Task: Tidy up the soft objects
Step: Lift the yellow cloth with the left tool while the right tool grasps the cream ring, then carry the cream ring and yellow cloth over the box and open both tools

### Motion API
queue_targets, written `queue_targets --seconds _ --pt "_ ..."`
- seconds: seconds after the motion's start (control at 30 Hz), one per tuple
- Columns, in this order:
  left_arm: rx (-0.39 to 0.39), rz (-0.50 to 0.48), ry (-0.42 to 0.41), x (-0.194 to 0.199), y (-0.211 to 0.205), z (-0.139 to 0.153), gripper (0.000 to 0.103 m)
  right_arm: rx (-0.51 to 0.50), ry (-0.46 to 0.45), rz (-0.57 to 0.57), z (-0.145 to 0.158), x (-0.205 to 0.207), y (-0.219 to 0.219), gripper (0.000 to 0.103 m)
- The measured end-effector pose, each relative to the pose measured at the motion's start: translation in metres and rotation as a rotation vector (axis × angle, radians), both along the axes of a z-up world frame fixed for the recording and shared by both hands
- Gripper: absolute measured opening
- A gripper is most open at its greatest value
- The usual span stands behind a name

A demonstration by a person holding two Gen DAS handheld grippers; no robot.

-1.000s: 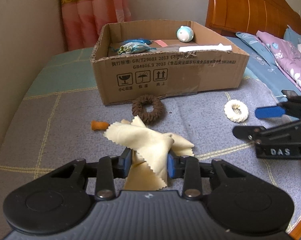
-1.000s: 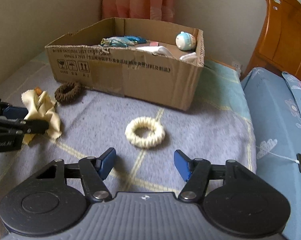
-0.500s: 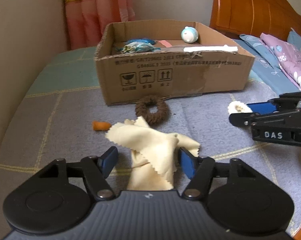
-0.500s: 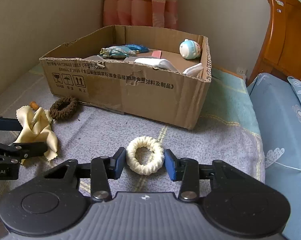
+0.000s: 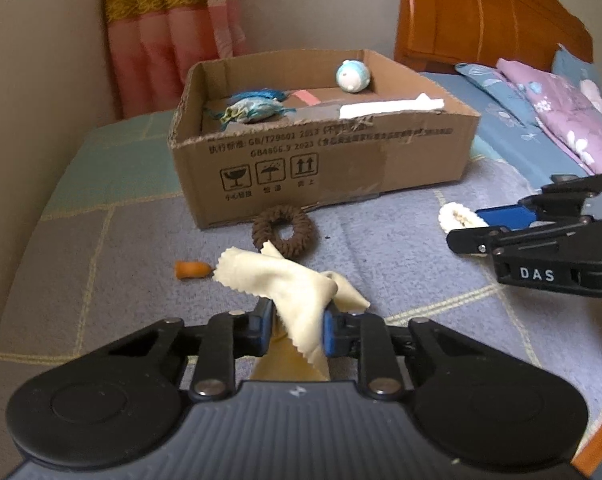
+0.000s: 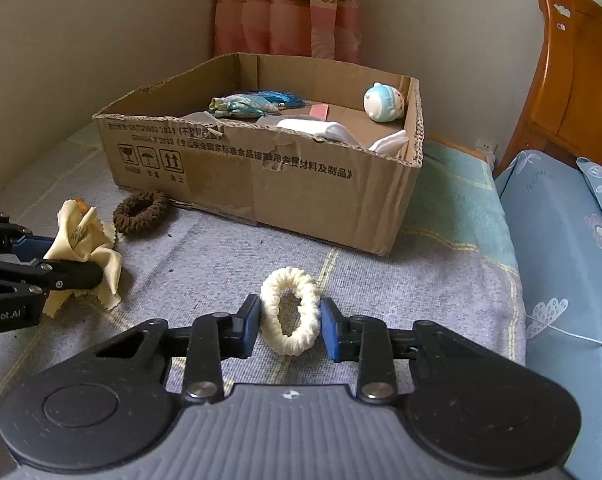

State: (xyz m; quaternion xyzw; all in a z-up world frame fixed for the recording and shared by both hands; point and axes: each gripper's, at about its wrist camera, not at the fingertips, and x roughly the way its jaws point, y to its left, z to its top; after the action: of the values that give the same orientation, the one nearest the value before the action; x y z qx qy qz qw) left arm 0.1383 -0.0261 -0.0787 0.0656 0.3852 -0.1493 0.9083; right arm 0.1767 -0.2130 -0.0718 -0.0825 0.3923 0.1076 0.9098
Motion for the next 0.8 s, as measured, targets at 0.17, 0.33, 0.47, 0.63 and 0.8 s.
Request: queue_targets --seconds 0.17,0.33,0.47,0.63,0.8 --pt "0.006 -0.035 -0.007 -0.008 0.004 0.016 0.022 0.003 -0.008 0.013 0.01 -0.009 -0.003 0.037" --pt "0.015 -0.069 -0.005 -0.015 0.007 0.032 0.022 0.011 -0.021 0.034 0.026 -0.019 -0.005 0.037" --pt "0.013 -0.093 -0.022 -0.019 0.009 0.046 0.022 0.011 -0.038 0.054 0.042 -0.025 -0.005 0.037" --pt "0.009 -0.101 -0.066 -0.021 0.011 0.06 0.022 0.017 -0.084 0.069 0.066 -0.024 -0.004 0.037" --pt "-0.017 -0.095 -0.074 -0.024 0.014 0.065 0.022 0.007 -0.138 0.092 0.09 -0.003 -0.001 0.037"
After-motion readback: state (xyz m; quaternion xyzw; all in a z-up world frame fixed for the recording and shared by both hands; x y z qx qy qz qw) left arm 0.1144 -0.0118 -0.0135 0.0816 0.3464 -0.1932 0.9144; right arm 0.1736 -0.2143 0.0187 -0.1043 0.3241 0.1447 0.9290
